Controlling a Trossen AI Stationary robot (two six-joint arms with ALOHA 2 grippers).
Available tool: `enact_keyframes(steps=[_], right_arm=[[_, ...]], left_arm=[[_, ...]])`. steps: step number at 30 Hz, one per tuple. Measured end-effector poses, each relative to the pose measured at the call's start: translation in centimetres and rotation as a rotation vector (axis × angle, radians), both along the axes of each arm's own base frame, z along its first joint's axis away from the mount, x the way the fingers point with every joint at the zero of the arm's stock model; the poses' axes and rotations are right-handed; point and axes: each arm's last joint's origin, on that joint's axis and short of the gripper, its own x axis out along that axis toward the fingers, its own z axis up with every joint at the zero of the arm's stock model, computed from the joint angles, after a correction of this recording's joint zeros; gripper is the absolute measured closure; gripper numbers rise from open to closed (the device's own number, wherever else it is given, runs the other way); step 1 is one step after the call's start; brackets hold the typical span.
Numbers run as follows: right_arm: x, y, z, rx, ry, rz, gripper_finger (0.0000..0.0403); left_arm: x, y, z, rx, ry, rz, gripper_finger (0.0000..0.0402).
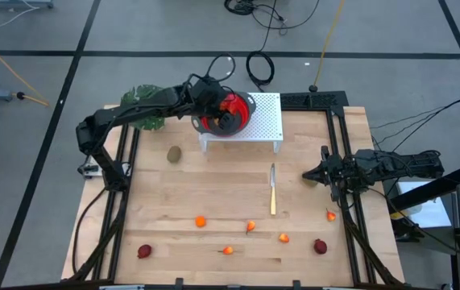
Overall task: Pick & Place Fruit
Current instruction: Put the orange mango into the red strainer bowl on the shelf
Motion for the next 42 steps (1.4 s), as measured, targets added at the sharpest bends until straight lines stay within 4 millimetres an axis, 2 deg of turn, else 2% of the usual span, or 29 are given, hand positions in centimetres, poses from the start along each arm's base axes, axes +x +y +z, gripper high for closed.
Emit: enact_keyframes(steps=[4,9,24,37,42], right_arm=[[0.0,0.0,0.0,0.000,0.000,0.000,0.0403],[0.0,0.0,0.0,0.000,0.000,0.000,0.0403],[0.0,0.0,0.0,0.000,0.000,0.002,0.0403],[0.0,0.0,0.0,0.000,0.000,0.002,0.0403],[0.0,0.0,0.0,0.000,0.000,0.002,0.0403]], left_arm=[[0.1,-0.2,-0.1,-0.001,0.004,-0.007,0.0172],[0.8,-0.5,-1.1,-0.018,0.044,-0.020,0.0172],[1.5,-0.1,-2.9,-0.061,0.097,-0.029,0.0172],[1.6,-0.1,-3.0,-0.062,0.099,-0.058,0.0170],[1.6,-0.2,-3.0,-0.059,0.101,-0.072,0.0149]])
